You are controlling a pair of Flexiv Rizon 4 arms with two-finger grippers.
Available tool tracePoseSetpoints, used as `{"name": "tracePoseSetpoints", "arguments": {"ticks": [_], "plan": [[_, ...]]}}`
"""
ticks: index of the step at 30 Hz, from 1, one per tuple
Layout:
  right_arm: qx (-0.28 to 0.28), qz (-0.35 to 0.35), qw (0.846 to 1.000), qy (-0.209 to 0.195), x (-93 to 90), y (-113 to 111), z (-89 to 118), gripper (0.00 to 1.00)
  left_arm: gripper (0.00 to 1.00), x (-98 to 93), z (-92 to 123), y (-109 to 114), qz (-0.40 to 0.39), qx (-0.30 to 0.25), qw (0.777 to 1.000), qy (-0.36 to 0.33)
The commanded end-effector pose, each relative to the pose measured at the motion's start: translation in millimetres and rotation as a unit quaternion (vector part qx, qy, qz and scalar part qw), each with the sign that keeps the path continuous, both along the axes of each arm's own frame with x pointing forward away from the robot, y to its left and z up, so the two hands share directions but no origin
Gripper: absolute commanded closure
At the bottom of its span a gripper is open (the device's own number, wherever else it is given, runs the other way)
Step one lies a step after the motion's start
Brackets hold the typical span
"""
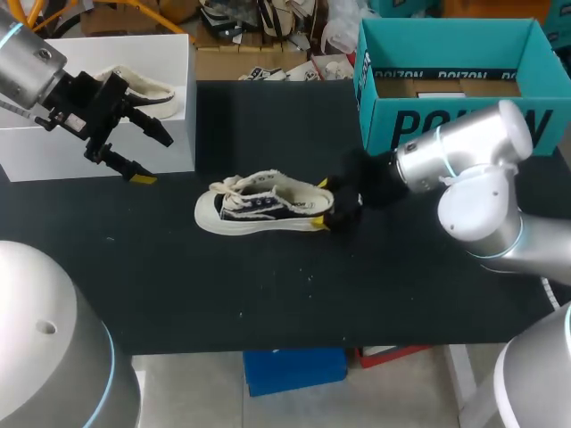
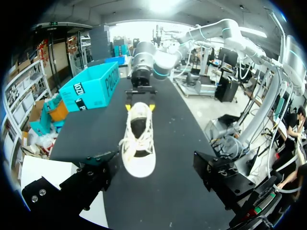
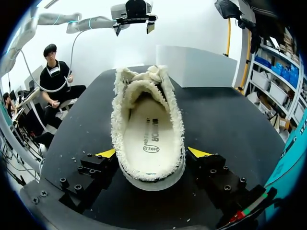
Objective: Take the shoe out of the shoebox, open the shoe tongue, remove and reinsert the insole, then place the shoe into the shoebox
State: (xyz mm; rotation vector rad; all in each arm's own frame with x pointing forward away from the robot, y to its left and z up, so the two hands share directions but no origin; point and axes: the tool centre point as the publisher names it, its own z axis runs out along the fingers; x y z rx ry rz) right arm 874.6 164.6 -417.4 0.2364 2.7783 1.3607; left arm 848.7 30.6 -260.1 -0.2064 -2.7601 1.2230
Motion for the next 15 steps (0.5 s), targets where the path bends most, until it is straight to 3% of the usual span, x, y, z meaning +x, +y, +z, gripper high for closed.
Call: {"name": "tracePoseSetpoints", "arguments": {"ticks": [1,15], "plan": [[0.0,0.001,1.0,0.002,0.1,-2.1,-0.8,1.0,0.0,0.0,-1.6,-0.5,0.001,0.0,1.0,-0.002],[0.01,0.006,1.0,0.004,0.1,-2.2,-10.1,1.0,0.0,0.0,-1.6,-0.5,0.001,0.0,1.0,-0.002]]}}
